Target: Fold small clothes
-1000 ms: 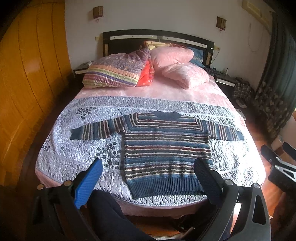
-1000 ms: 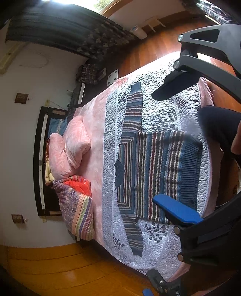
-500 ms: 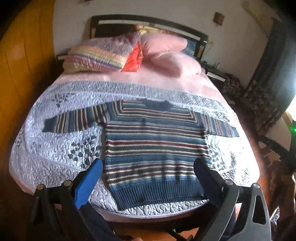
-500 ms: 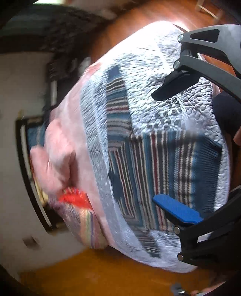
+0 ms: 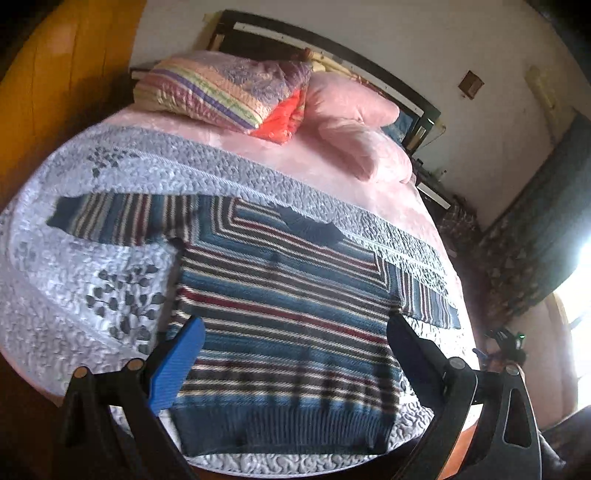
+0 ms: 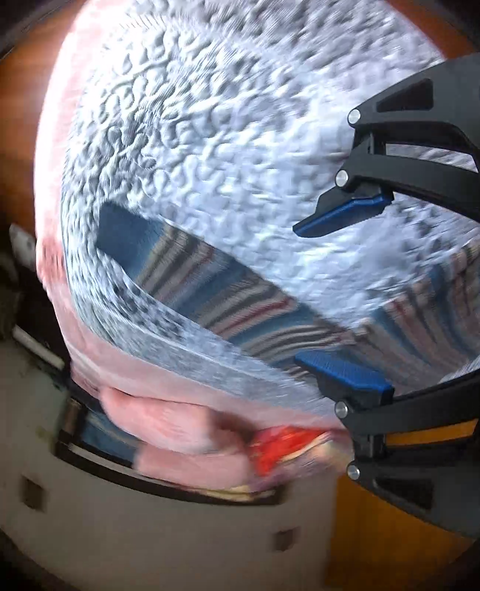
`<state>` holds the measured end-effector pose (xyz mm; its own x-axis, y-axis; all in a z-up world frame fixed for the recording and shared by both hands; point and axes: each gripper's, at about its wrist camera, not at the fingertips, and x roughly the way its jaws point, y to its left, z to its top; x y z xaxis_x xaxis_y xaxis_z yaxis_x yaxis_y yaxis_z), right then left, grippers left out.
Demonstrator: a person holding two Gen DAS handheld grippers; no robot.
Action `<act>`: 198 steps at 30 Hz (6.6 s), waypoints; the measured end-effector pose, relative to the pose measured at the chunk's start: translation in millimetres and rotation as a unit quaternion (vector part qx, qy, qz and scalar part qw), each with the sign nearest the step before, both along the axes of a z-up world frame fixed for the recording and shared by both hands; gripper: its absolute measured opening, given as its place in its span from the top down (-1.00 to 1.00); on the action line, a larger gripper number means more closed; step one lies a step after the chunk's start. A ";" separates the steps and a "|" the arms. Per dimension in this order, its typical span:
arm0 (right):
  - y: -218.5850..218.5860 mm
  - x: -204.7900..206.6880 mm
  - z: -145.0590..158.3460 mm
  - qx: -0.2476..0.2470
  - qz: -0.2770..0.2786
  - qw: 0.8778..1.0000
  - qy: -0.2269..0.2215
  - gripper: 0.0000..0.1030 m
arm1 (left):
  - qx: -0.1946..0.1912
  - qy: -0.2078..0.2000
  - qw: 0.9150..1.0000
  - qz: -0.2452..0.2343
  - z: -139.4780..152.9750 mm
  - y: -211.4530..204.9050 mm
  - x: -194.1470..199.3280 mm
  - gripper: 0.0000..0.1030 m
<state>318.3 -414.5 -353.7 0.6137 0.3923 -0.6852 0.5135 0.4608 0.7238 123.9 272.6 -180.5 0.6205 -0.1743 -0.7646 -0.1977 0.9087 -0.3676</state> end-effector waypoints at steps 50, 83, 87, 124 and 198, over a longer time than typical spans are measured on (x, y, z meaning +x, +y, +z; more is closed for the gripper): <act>164.6 154.6 95.5 -0.235 0.166 0.941 -0.178 0.79 | -0.053 0.068 0.995 -0.041 -51.3 -13.6 95.4 -0.92; 435.5 65.5 -43.9 -0.455 0.447 0.760 -0.119 0.10 | -0.330 0.204 0.919 -0.073 -256.6 -78.9 283.4 -0.92; 402.8 20.0 -27.2 -0.428 0.428 0.787 -0.121 0.01 | -0.350 0.221 0.909 -0.049 -290.6 -92.5 299.1 -0.92; 380.3 -49.1 -17.8 -0.321 0.376 0.863 -0.104 0.01 | -0.167 0.102 0.970 -0.147 -111.4 -11.5 359.4 0.85; 546.6 -62.9 42.6 -0.327 0.502 0.788 -0.147 -0.04 | -0.171 0.049 0.904 0.390 -250.4 503.3 47.0 0.84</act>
<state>255.3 132.1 -311.2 0.3896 0.4040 -0.8276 -0.4918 0.8511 0.1840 170.9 776.0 -430.9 0.5893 0.0505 -0.8063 -0.7751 0.3168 -0.5466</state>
